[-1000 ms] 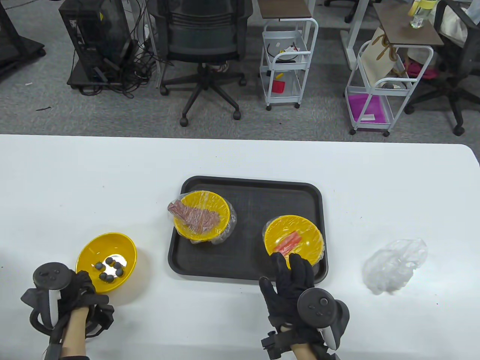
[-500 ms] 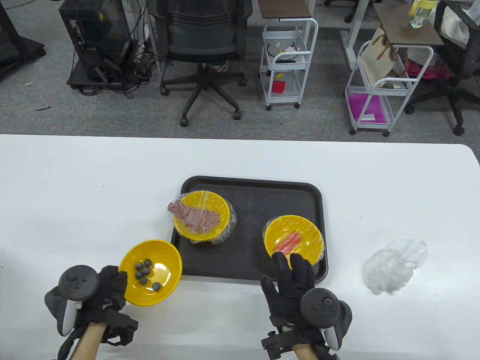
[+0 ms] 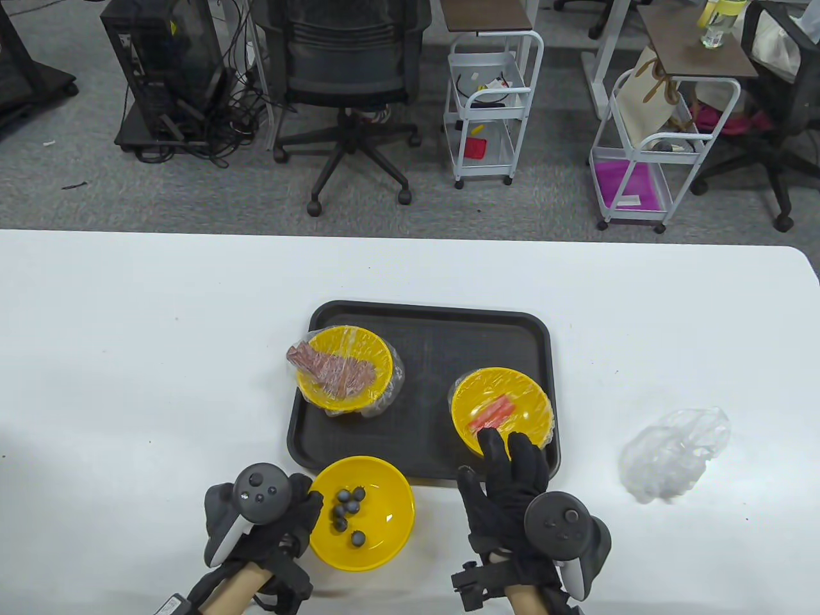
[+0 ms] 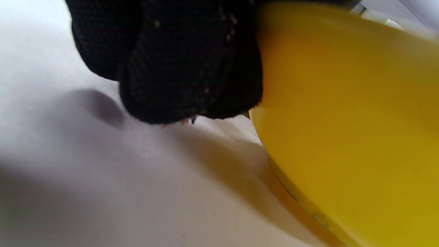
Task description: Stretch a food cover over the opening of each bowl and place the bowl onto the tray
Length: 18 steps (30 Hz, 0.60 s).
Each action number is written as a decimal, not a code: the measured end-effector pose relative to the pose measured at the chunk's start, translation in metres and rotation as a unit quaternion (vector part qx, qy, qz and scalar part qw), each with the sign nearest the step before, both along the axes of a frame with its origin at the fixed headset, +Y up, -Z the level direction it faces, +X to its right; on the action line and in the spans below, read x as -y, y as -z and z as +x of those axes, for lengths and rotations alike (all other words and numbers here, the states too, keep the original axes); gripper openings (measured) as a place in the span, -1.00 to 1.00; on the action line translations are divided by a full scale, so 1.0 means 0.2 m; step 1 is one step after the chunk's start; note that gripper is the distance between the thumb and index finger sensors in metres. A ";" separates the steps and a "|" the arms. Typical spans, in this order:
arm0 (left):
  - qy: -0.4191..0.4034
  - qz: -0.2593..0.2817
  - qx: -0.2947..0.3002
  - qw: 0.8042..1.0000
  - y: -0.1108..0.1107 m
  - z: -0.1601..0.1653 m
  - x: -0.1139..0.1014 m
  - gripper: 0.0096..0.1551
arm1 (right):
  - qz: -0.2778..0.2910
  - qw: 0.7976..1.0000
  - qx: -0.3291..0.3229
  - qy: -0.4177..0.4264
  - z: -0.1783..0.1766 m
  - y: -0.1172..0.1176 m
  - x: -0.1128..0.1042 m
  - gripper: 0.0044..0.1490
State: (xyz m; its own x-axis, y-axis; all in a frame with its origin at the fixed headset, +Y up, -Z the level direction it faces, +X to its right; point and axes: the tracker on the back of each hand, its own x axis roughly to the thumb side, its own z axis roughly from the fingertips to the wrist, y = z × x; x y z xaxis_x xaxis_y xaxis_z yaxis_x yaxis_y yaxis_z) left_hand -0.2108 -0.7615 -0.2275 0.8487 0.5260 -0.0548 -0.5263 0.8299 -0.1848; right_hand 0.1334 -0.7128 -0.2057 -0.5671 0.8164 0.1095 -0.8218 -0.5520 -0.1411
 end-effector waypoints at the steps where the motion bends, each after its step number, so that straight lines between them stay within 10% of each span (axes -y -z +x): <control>1: 0.001 0.002 -0.002 1.000 0.00 0.00 0.01 -0.46 | 0.000 1.000 0.000 0.000 0.00 0.00 0.00 -0.13; 11: -0.017 0.010 -0.012 1.000 -0.01 -0.02 0.02 -0.45 | 0.002 1.000 0.014 0.005 0.04 -0.01 -0.03 -0.07; 18: -0.021 0.088 -0.029 0.995 -0.05 -0.08 -0.10 -0.19 | 0.010 0.973 0.230 0.025 0.49 -0.11 -0.16 0.01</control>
